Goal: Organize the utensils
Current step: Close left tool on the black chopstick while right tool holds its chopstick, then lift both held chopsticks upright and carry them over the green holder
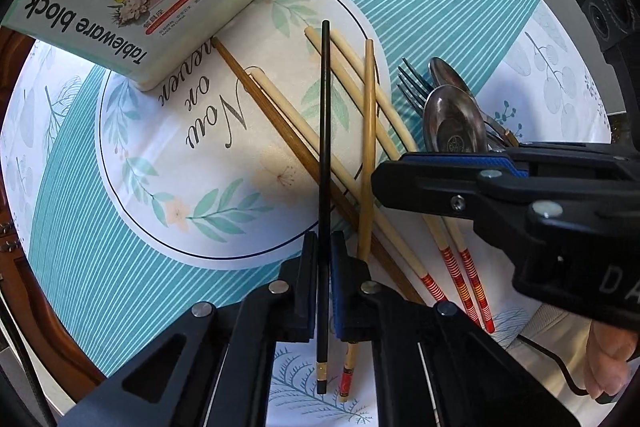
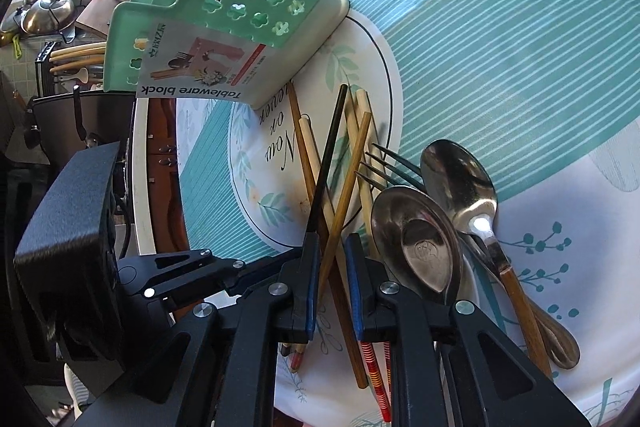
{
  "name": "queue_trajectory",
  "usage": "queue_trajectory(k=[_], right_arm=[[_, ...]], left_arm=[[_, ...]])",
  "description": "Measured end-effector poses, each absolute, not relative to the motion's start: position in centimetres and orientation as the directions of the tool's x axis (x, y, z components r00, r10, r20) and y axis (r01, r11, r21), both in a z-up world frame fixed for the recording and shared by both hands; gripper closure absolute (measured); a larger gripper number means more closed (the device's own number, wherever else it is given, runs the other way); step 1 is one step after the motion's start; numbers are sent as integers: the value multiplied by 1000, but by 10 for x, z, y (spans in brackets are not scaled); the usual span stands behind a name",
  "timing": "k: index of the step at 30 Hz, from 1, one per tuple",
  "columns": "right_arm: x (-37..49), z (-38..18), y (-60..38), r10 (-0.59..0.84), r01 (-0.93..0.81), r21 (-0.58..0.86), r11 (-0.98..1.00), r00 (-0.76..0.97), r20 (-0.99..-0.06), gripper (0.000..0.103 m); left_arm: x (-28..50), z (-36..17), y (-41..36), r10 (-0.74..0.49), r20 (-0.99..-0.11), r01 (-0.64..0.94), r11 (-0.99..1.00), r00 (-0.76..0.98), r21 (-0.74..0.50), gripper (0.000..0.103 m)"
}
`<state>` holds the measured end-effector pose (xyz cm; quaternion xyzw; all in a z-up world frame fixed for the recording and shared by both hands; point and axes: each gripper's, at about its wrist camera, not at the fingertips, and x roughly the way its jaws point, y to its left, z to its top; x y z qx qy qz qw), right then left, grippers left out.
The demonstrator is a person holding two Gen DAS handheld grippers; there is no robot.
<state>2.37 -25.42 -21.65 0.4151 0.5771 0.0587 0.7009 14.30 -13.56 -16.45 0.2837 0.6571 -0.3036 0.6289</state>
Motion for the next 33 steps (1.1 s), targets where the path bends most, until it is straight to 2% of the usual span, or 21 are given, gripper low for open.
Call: queue_trajectory(k=[4,7,22,25,29,33], right_arm=[[25,-217,-251,555,397,642,656,324,-767,88],[28,-214,-245,536,394,628,671,326,-778,82],[50,-207,-212,394,405,488,773,295,-870,82],[52,-205,-206,347,409,442,798,288,-893,92],[52,-204,-200,329,419,424,803,281,-901,97],[51,-205,-200,343,425,439,792,285,-895,98]], left_arm=[[139,-164,-128,-30,-999,747,664,-33,-44,100],[138,-163,-120,-52,-998,738,673,-30,-58,100],[150,-149,-53,-161,-987,694,710,-6,-120,100],[148,-142,-38,-190,-982,682,719,4,-137,100],[141,-126,-21,-222,-974,675,726,49,-132,100],[133,-113,-12,-245,-966,663,738,83,-130,100]])
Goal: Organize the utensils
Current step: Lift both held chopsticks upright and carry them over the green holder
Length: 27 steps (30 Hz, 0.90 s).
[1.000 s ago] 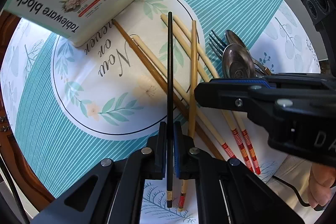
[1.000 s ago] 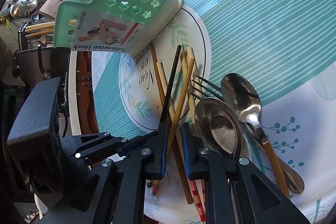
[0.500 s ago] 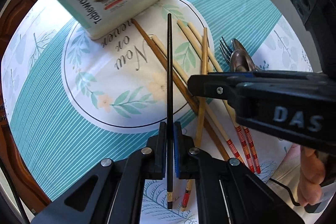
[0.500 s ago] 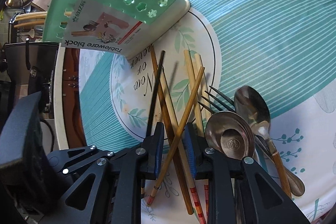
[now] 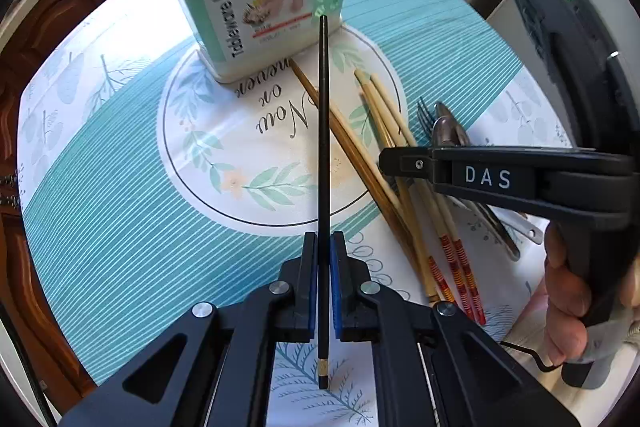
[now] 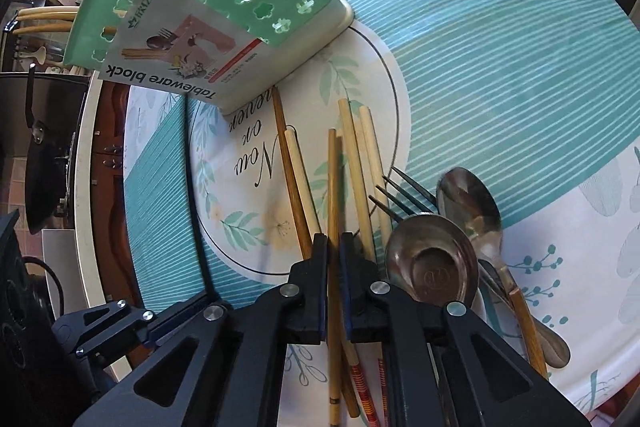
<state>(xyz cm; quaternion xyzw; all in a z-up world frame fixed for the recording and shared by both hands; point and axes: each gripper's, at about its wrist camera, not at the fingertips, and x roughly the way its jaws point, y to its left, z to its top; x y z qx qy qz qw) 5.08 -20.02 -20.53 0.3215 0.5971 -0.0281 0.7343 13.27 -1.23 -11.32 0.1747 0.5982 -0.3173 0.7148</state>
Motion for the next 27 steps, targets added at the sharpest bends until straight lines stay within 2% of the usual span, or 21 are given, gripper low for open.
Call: queue_trajectory(k=[7,14,19,27], right_arm=[[31,-193,-213,420,397,527,751,328,-846,98],[11,-136,-217,413,245,565,788,470,-780,98],[3,-69,-227,356,123,536,835,621,-698,98],[14,42,-245,230,11,460,888,855,-464,98]], left_arm=[[123,-86,-1,-288,-946,655,745,147,-125,100],[116,-39,-10,-356,-893,648,755,274,-102,100],[124,15,-15,-433,-805,615,781,405,-111,100],[160,96,0,-475,-600,470,864,644,-180,100]])
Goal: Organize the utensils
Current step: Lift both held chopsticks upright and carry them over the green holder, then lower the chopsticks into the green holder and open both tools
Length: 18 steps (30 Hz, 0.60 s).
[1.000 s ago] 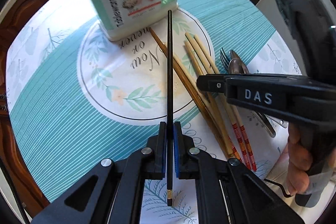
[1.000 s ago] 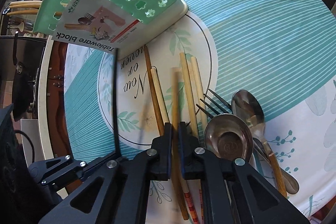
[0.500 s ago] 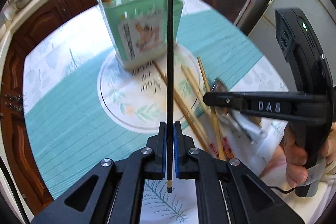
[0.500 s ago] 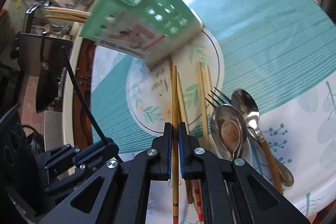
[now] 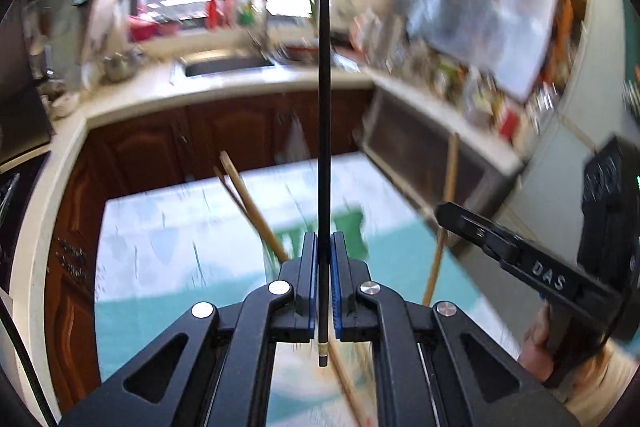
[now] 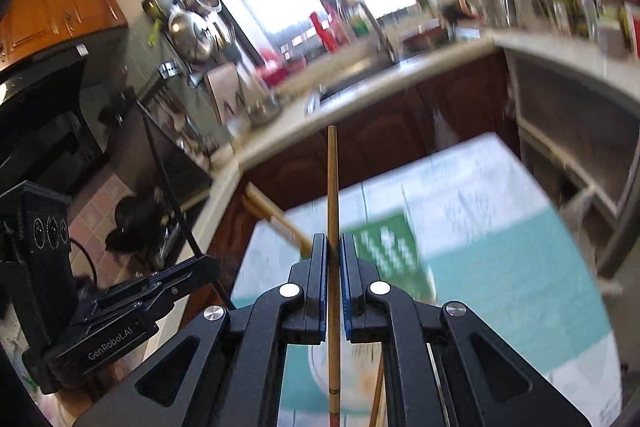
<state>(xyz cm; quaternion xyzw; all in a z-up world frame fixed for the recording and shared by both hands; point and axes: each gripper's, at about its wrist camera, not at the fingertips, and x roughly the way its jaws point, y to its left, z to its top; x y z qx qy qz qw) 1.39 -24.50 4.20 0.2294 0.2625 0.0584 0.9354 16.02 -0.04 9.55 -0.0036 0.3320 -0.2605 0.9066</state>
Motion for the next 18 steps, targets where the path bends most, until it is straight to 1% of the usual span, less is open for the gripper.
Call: queue_trajectory(k=[2,5,7,9,13,18], right_arm=[[22,60,-248,205,5,446,895,884,-420,98],[34,84,-248,158,-3,411,912,926,-343,98],[45,94,-242,129,-12,372,928,947,-294,98],[57,105,-232,103,-11,330,944,959,-263,97],[80,111,-214,73,-10,277,961,973,-217,97],[126,95,-198,74,-24,240,970,976,-203,97]], left_arm=[[171,106,3,-453,-557,418,886,696,-199,100],[195,106,5,-403,-522,336,915,752,-222,100],[203,105,5,-386,-513,303,922,767,-242,100],[214,99,4,-374,-503,269,925,779,-270,100],[229,87,5,-356,-485,230,925,799,-302,100],[237,62,7,-353,-483,209,922,802,-327,100]])
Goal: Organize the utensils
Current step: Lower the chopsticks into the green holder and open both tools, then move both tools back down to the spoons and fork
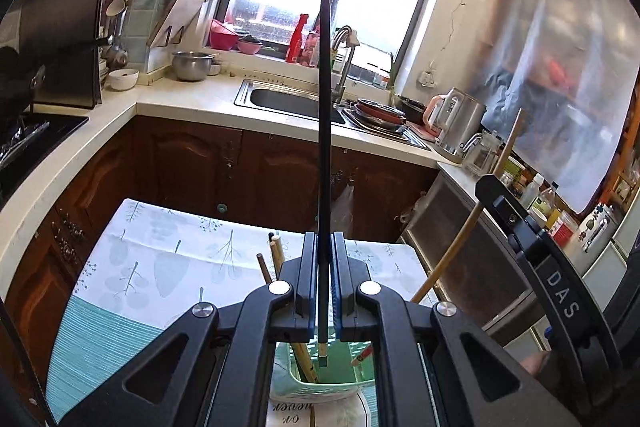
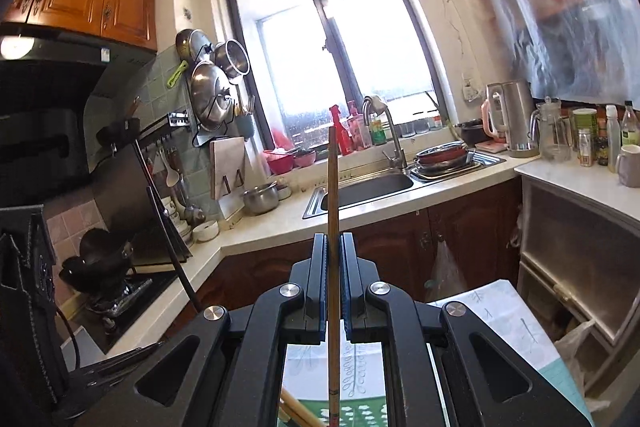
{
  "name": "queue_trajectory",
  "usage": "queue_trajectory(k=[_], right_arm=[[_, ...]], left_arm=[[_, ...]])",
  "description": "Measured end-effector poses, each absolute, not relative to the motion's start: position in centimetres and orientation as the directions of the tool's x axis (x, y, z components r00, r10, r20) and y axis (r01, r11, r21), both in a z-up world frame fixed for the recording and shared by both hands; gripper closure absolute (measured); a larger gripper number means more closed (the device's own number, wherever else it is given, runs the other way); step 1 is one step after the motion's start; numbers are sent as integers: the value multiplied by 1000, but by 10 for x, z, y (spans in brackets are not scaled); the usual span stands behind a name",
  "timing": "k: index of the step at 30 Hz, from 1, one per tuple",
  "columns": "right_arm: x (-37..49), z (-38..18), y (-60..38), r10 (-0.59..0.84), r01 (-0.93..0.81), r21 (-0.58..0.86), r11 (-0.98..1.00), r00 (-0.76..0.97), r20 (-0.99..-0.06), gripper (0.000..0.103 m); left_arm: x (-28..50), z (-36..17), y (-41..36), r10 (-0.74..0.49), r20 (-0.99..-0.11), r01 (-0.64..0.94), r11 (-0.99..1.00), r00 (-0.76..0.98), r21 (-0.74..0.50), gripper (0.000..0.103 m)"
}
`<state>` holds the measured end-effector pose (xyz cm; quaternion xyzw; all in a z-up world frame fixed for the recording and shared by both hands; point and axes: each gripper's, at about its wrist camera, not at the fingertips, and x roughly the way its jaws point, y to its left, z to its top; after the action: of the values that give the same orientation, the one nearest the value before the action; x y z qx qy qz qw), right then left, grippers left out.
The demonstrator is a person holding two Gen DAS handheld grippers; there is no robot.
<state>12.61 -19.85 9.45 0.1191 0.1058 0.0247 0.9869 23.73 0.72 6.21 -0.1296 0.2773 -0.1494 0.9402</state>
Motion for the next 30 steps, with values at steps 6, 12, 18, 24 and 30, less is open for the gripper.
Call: queue_trajectory(k=[6,12,18,24,30], right_arm=[[186,55,-167,158,-117,162,980,950,-268,97],[220,26,-144,298,-227,211,951,860,-415,88],[219,22,-155,333,-212,301,930,833,-442,81],[173,18,-179,327,-181,312,933,788,-521,81],[121,-27,-196,344,-137,354,925,697,-630,81]], left_arm=[[242,31,8,-357,-517,210,923,778,-321,99],[231,23,13,-369,-544,226,923,754,-311,86],[208,32,24,-393,-554,260,916,734,-305,81],[168,33,29,-415,-597,299,910,686,-288,81],[127,7,26,-434,-668,337,899,605,-279,81]])
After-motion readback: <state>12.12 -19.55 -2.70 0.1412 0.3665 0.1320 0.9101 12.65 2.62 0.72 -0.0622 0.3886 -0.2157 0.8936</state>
